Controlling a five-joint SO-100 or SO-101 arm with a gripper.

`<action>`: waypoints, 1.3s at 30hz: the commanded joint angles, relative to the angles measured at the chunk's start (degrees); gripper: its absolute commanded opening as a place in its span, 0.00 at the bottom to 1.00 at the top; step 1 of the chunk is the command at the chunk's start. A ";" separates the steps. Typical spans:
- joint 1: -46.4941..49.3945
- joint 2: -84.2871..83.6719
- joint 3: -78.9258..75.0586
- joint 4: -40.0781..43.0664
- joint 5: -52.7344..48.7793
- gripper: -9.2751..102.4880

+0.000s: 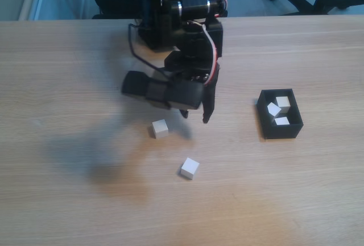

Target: Pick blocks and place them in the box.

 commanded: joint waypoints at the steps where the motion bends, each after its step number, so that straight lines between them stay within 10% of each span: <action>1: 1.14 -1.67 -1.93 -2.02 2.11 0.21; 39: 4.75 -28.30 -19.78 -11.43 -8.61 0.27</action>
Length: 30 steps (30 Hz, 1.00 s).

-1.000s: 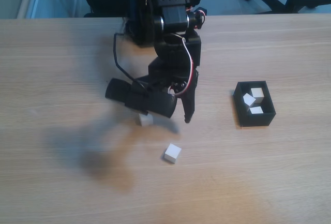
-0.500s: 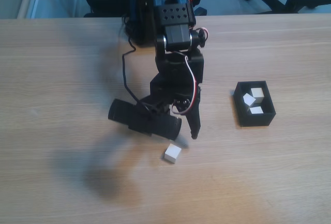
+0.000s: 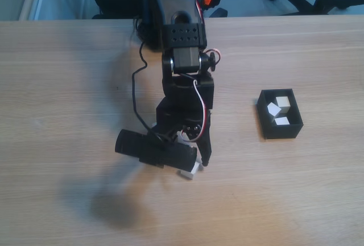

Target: Pick blocks and place them in the box.

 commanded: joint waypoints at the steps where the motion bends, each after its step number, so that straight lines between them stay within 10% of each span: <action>1: 0.88 -0.09 -3.16 -2.11 -1.67 0.27; 30: -3.08 6.24 -3.69 -2.81 -1.85 0.08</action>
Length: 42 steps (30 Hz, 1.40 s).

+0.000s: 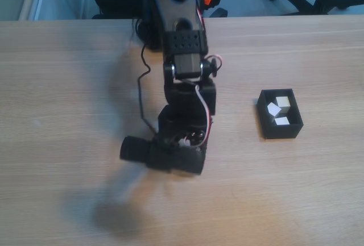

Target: Pick blocks and place them in the box.

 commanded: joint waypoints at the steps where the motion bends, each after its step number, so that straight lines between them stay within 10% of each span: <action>1: -2.99 8.70 0.44 0.44 0.26 0.08; 16: -28.04 21.97 -1.76 22.94 18.19 0.09; 42: -33.66 16.00 -8.70 25.58 23.03 0.20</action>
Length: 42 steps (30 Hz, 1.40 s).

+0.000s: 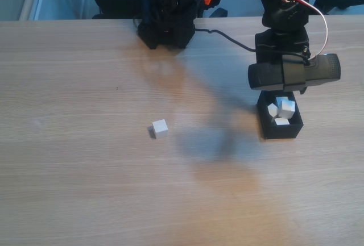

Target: Pick blocks and place them in the box.

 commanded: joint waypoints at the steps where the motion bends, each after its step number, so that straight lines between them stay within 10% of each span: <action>1: 2.81 1.76 -1.85 1.41 -0.44 0.18; 17: 29.27 20.13 29.09 -5.36 -16.61 0.08; 42: 42.98 19.78 41.22 -15.29 -28.56 0.26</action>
